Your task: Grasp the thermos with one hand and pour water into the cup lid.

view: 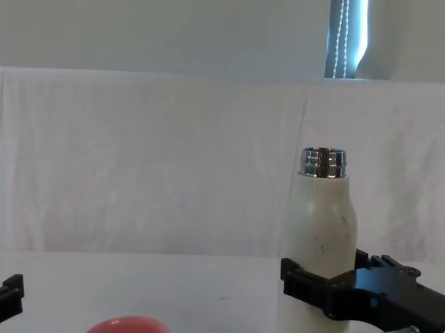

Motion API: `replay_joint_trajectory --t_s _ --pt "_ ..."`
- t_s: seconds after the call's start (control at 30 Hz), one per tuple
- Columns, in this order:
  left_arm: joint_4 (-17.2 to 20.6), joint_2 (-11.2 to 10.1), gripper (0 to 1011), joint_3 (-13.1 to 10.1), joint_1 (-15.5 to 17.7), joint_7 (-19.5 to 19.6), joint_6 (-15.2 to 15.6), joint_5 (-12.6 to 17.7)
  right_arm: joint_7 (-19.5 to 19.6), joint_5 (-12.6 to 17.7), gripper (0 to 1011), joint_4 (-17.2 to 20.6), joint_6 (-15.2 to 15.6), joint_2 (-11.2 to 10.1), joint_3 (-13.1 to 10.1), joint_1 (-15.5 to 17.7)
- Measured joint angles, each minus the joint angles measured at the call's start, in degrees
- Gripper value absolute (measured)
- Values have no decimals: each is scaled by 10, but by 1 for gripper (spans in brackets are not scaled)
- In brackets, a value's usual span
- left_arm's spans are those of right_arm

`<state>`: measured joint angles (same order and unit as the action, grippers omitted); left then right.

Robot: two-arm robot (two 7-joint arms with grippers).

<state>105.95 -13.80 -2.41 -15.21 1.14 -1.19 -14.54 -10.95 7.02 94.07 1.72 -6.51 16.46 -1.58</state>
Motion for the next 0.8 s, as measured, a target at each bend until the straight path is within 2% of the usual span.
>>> replay_joint_trajectory --t_s 0.8 --pt "0 0 1001 0 0 0 0 0 -2 10 1001 -37 -4 9 5 -31"
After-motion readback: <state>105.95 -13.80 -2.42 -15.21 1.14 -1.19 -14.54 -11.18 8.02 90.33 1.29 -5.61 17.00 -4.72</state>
